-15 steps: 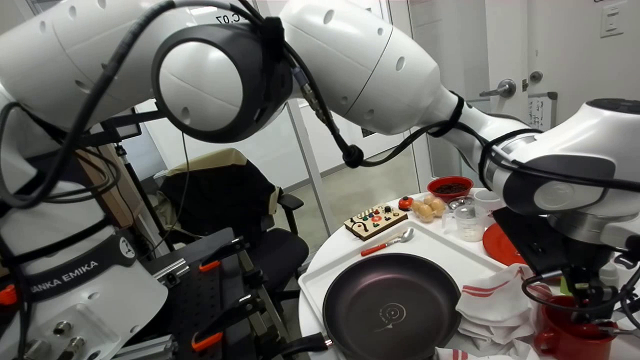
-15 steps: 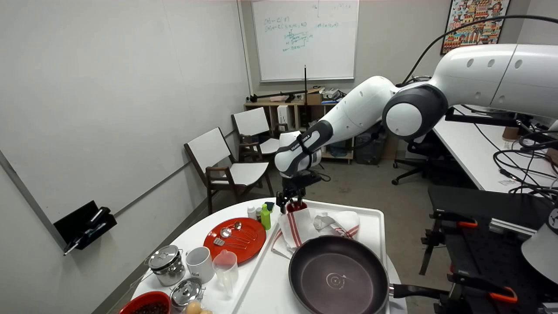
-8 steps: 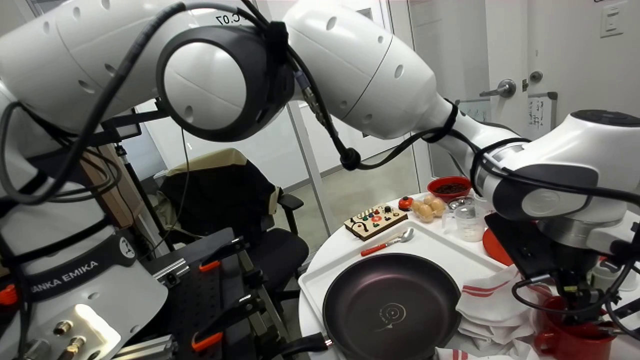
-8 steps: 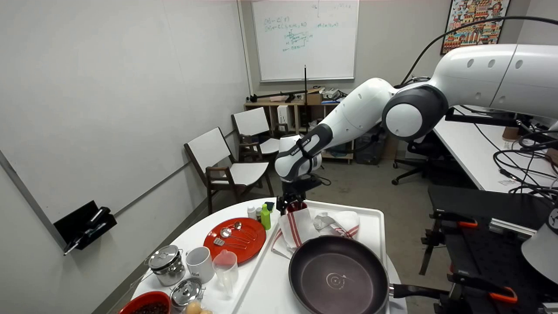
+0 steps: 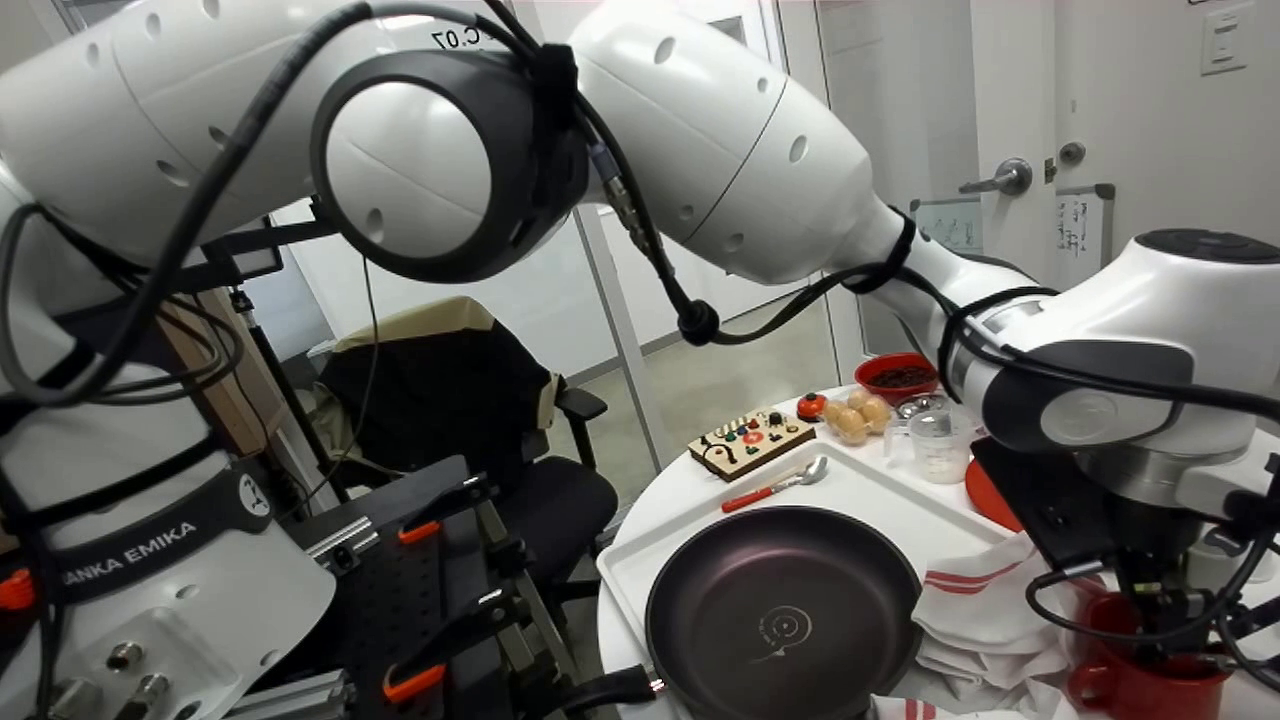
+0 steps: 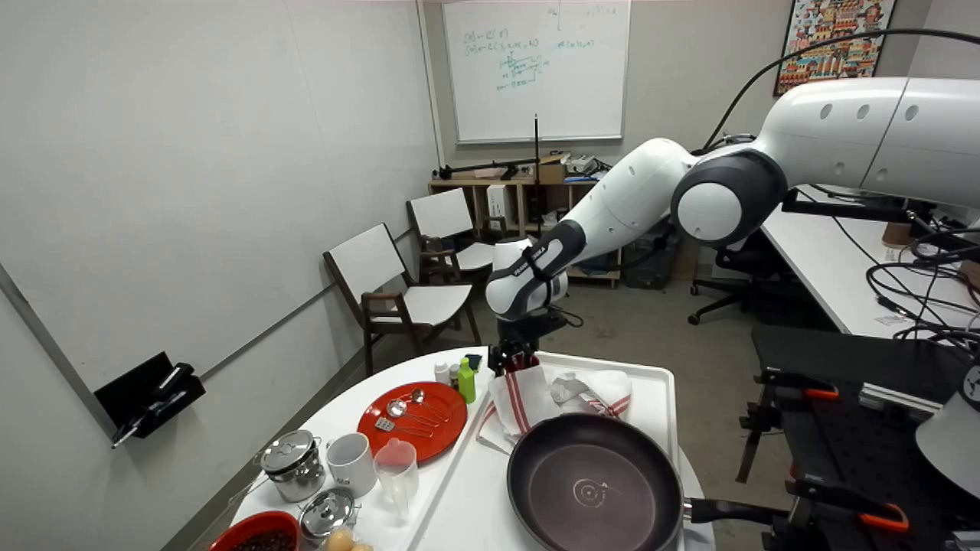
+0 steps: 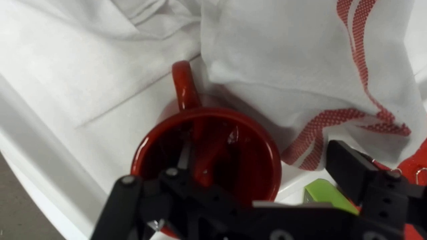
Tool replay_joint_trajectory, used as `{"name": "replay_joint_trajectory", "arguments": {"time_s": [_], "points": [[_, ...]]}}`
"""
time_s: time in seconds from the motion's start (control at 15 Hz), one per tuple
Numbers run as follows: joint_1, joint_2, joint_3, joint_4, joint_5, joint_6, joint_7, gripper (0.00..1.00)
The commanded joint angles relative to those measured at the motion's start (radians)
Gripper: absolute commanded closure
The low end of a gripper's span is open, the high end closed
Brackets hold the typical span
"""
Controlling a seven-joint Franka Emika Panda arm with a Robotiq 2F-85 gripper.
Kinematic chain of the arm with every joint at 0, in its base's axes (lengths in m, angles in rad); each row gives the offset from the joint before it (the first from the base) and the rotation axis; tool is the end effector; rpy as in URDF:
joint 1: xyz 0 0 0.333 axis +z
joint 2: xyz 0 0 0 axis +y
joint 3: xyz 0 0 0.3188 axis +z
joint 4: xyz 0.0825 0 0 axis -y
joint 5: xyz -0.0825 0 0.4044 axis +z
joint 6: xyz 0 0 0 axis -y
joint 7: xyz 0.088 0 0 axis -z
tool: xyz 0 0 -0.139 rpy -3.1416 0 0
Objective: Put the fork and knife in the red cup and move it to the right
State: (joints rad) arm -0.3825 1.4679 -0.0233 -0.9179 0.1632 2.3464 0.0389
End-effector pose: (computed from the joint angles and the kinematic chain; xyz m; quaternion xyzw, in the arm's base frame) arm 0.6898 -0.2836 -0.0960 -0.9625 0.2668 0.0108 0.0481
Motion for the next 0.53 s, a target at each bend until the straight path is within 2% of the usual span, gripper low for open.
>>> {"name": "replay_joint_trajectory", "arguments": {"time_s": [0.0, 0.47], "points": [[0.008, 0.0, -0.011, -0.01, -0.001, 0.029, -0.002, 0.32], [0.007, 0.0, -0.014, -0.01, -0.002, 0.043, -0.001, 0.87]]}}
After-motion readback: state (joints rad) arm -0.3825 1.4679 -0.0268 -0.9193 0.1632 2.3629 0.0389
